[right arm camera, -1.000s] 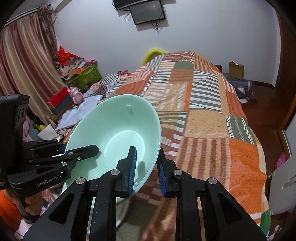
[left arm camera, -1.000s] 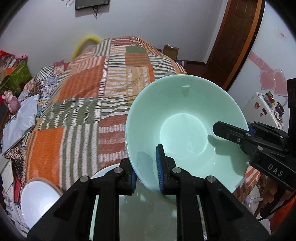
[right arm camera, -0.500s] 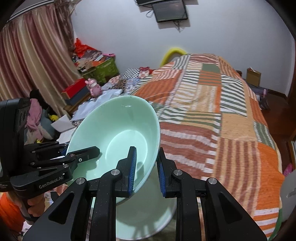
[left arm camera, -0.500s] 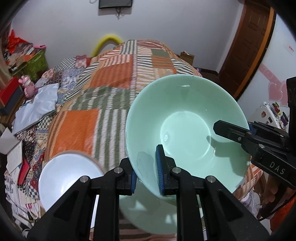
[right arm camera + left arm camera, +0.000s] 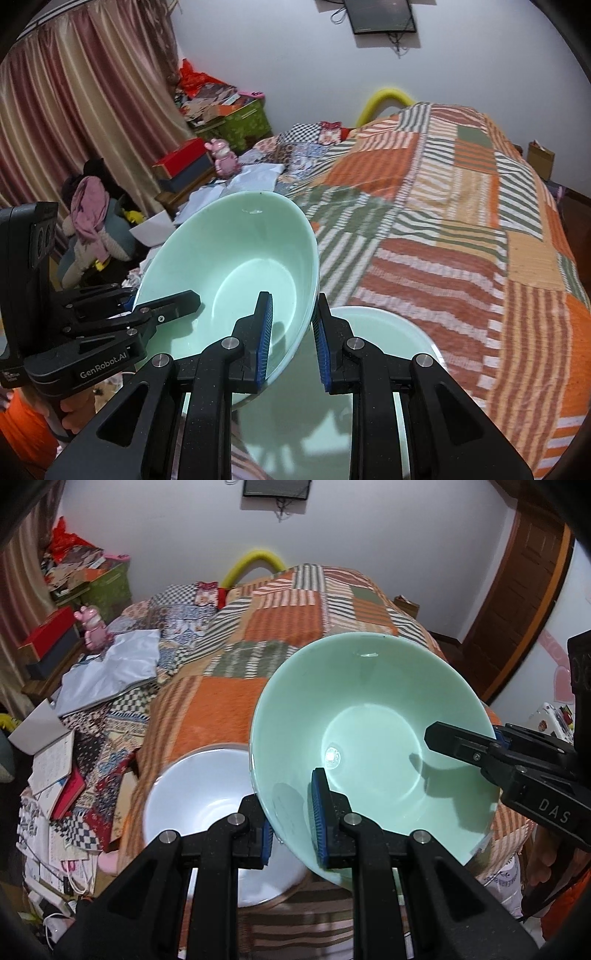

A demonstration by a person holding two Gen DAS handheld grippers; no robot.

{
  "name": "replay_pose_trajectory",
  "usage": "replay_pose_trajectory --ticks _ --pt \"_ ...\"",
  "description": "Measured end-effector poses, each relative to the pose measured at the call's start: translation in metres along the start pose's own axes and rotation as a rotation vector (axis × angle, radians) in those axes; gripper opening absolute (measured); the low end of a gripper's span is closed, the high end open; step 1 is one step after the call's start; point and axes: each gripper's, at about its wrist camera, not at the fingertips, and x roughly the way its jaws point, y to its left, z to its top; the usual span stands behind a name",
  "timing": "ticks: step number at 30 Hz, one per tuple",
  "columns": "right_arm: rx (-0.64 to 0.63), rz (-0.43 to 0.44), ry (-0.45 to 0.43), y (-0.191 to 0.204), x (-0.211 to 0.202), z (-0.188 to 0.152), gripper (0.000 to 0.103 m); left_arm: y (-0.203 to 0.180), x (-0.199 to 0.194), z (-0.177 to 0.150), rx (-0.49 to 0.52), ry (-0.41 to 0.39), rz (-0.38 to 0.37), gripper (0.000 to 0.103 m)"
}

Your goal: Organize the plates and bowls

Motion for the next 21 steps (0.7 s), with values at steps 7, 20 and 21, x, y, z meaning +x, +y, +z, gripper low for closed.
replay_pose_trajectory --ticks 7,20,21 --pt "-0.010 0.041 0.025 0.023 0.022 0.000 0.020 0.031 -0.002 -0.011 -0.034 0.012 0.038 0.018" --pt "0.008 0.087 0.125 0.039 0.069 -0.013 0.020 0.072 0.021 -0.035 -0.089 0.079 0.068 0.018" --pt "0.006 0.086 0.133 0.040 0.073 -0.014 0.020 0.074 0.024 -0.036 -0.093 0.085 0.072 0.018"
